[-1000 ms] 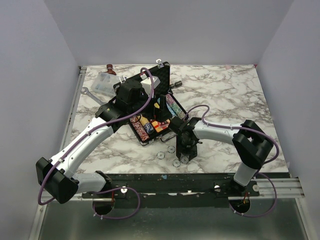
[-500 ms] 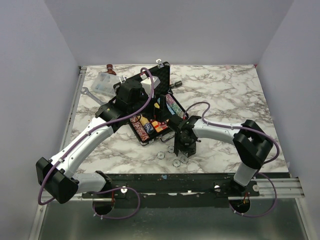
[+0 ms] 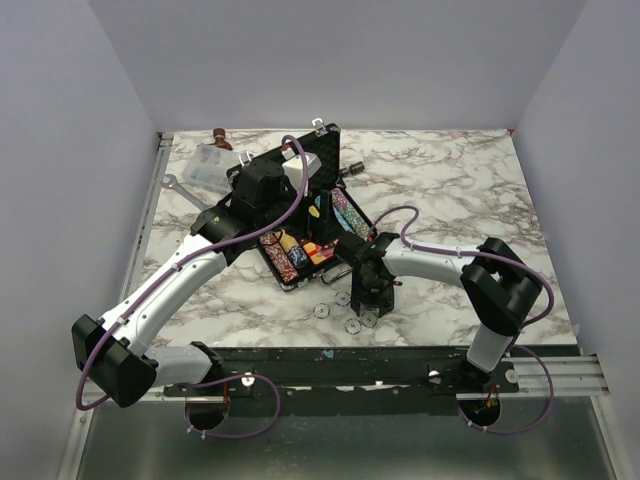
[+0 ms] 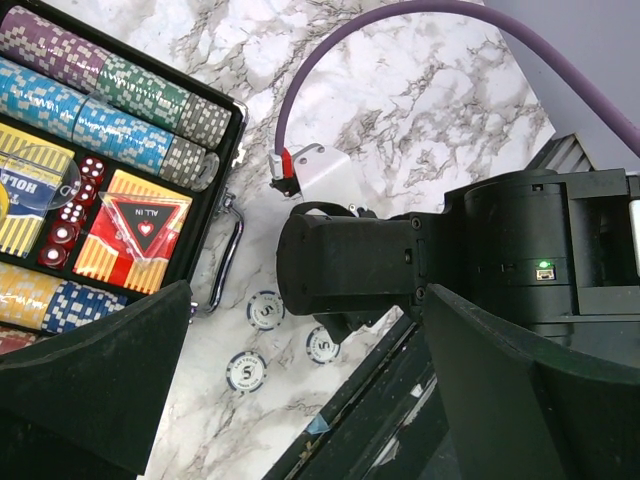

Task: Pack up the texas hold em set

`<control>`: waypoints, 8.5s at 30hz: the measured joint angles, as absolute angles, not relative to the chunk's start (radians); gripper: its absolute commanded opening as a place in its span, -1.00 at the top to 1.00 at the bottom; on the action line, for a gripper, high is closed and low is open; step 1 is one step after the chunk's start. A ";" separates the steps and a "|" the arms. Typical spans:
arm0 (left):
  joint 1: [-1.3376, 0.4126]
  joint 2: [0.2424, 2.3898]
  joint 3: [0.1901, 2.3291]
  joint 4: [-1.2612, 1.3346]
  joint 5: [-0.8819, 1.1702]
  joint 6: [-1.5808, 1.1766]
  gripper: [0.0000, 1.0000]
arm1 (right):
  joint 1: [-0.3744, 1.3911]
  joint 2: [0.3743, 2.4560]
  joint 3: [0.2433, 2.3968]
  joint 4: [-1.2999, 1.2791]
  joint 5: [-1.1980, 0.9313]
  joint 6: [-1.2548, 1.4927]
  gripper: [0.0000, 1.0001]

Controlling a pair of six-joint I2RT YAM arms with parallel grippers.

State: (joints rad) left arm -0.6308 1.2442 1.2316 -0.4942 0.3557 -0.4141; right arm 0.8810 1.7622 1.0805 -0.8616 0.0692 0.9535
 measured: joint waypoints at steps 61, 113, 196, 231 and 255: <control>-0.630 1.255 1.232 -0.488 0.361 -0.416 -0.95 | 0.883 1.791 1.213 -0.954 0.210 0.967 0.10; -0.630 1.243 1.232 -0.498 0.309 -0.404 -0.95 | 1.046 1.829 1.162 -0.868 0.052 1.025 -0.09; -0.535 1.198 1.233 -0.565 -0.018 -0.482 -0.94 | 0.922 1.876 1.335 -0.826 0.105 0.866 -0.33; -0.534 1.198 1.233 -0.564 0.009 -0.483 -0.93 | 0.931 1.961 1.356 -0.831 0.101 0.862 -0.08; -0.534 1.198 1.233 -0.563 0.028 -0.483 -0.93 | 0.937 1.934 1.377 -0.873 0.158 0.863 0.11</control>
State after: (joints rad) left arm -0.5339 1.1984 1.2331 -0.5632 0.0284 -0.4831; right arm 0.9371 1.9343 1.3773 -0.8730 0.1577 0.8627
